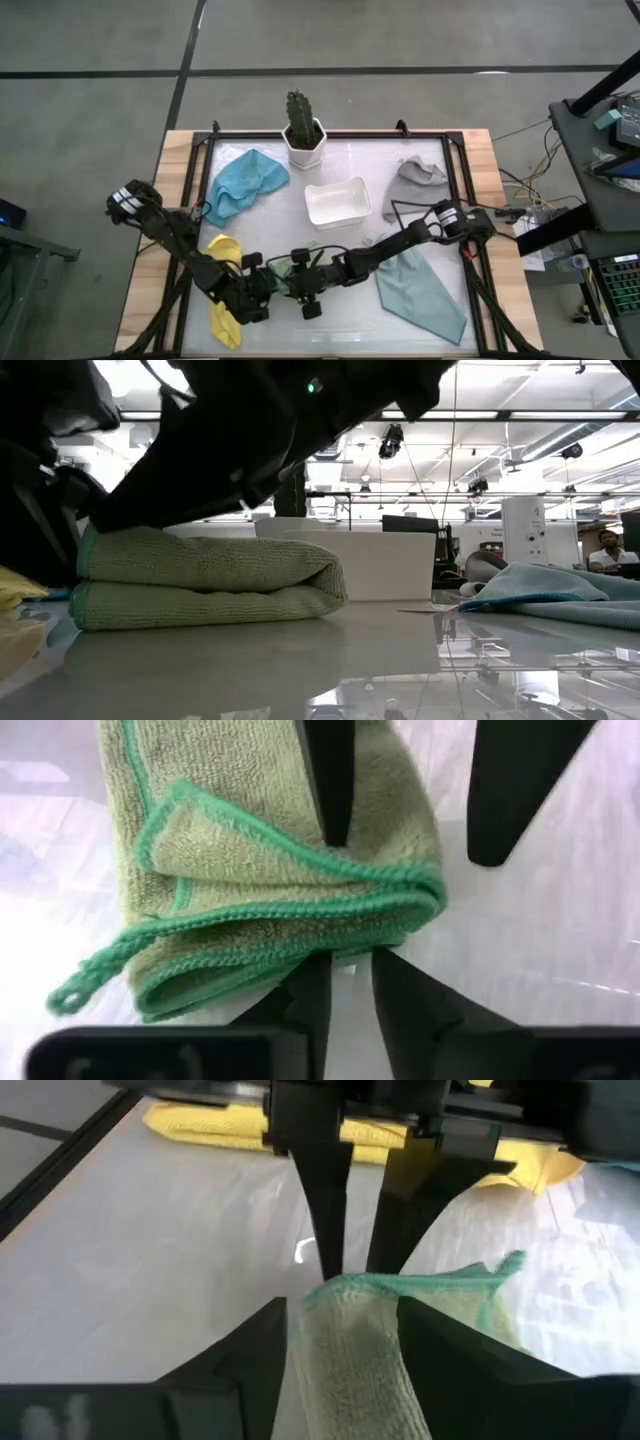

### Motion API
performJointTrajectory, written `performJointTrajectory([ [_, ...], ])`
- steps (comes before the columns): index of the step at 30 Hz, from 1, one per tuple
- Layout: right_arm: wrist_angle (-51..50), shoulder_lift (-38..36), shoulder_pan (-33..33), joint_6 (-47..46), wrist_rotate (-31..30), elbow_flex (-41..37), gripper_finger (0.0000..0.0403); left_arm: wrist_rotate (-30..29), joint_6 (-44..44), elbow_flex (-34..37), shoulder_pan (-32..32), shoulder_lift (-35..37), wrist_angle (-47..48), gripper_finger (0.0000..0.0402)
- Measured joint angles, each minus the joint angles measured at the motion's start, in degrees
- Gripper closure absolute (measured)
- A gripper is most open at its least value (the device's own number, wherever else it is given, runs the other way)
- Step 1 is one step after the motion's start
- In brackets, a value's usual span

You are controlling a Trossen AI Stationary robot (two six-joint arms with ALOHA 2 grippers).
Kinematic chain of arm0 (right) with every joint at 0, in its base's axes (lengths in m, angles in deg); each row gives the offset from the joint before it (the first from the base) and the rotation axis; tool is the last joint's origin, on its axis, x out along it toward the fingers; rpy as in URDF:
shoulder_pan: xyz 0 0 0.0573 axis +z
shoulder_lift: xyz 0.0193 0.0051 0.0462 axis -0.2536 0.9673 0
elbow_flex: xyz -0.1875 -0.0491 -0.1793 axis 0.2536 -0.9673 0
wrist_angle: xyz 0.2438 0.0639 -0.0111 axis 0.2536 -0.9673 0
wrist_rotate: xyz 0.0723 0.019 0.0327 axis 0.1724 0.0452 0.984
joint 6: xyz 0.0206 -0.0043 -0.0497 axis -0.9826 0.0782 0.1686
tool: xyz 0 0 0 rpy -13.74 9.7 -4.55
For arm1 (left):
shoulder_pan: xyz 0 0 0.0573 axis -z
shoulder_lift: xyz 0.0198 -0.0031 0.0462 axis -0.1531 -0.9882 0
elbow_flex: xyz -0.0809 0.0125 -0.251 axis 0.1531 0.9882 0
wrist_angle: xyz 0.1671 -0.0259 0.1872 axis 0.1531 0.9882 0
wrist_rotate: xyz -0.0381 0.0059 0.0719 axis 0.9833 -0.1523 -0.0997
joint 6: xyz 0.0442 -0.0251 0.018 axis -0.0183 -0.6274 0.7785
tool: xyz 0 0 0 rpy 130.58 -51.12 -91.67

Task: Fold microfiber towels
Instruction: Fold the green towel

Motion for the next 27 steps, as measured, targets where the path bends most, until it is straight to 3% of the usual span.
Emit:
performJointTrajectory([
  [5,-5.3,-2.2,0.0,0.2,0.0,0.0,0.0209,1.1,0.1,0.0,0.0,2.6,1.7,0.0314],
  [12,-12.5,-4.8,0.1,1.1,-0.8,-0.4,0.0215,8.5,-0.5,0.0,0.0,6.3,3.9,0.0313],
  [20,-19.3,-9.0,0.8,2.6,-5.7,-3.8,0.0231,7.9,-0.5,-1.6,-0.3,10.5,3.7,0.0313],
  [27,-11.0,-15.6,0.9,2.9,-6.7,-14.8,0.0242,2.7,-0.5,-4.9,-4.2,9.4,3.7,0.0321],
])
